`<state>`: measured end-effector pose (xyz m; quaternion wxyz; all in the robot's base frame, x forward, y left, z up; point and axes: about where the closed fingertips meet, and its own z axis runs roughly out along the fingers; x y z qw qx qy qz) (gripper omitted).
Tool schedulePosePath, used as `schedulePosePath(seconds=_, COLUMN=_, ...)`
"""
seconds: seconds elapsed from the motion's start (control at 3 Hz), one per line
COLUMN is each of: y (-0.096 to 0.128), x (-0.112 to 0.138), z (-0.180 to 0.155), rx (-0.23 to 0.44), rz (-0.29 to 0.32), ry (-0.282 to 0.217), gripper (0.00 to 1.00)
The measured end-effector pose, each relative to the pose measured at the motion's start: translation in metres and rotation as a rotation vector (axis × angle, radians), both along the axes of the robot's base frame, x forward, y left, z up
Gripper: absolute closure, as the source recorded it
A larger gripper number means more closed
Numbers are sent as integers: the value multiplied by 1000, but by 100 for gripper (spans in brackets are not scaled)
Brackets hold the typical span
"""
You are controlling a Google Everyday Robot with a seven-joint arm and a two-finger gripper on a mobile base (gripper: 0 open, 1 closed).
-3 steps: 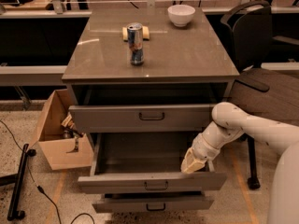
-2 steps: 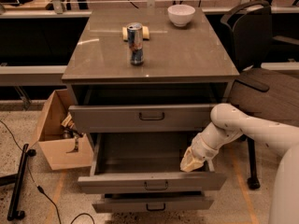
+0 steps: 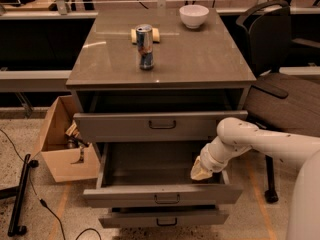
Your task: Open middle drawer
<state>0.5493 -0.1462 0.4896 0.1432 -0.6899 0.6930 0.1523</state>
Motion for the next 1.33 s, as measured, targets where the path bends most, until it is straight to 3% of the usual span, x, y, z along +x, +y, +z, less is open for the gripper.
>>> schedulePosePath(seconds=0.67, y=9, x=14, z=-34, rx=-41, rz=-32, ry=-91, gripper=100)
schedulePosePath(seconds=1.33, y=31, x=15, z=-72, rx=-39, rz=-23, ry=-93, gripper=100)
